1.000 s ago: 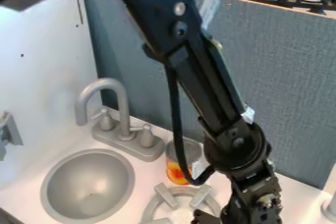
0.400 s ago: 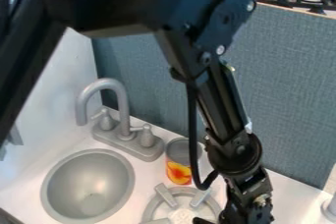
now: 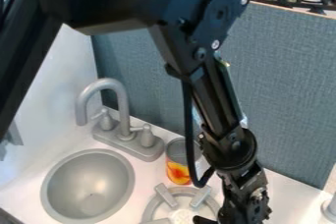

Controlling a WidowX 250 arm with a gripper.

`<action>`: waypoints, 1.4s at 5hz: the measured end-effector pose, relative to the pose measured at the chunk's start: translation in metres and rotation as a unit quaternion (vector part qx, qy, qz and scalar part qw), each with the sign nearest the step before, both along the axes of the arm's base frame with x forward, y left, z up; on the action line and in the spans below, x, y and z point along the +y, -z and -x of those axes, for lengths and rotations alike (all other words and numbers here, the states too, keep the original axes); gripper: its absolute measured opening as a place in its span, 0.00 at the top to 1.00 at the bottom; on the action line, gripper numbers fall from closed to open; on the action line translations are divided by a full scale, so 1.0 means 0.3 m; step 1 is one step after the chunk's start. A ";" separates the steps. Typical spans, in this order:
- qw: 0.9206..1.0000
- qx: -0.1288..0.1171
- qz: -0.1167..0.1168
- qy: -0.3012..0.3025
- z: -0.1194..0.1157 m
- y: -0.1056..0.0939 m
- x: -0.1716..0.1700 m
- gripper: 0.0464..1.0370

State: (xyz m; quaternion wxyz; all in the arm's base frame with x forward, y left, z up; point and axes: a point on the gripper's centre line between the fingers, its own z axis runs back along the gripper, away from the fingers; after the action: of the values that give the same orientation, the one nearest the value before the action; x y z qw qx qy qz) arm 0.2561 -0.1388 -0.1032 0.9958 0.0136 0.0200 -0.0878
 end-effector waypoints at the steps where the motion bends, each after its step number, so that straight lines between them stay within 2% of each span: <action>1: 1.000 -0.010 0.012 0.001 0.003 -0.001 -0.009 0.33; 2: 0.999 -0.027 0.027 -0.018 0.026 -0.072 -0.005 0.33; 3: 0.995 -0.074 0.028 -0.067 0.000 -0.226 0.009 0.33; 4: 0.991 -0.080 0.001 -0.110 -0.033 -0.253 0.061 0.33; 5: 0.983 -0.093 -0.002 -0.159 -0.110 -0.234 0.133 0.33; 6: 0.977 -0.084 -0.020 -0.193 -0.137 -0.209 0.189 0.33; 7: 0.968 -0.061 -0.049 -0.239 -0.158 -0.169 0.234 0.33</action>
State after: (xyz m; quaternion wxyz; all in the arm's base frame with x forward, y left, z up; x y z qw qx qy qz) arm 0.3036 -0.0685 -0.0524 0.9854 0.0629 -0.0339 0.1548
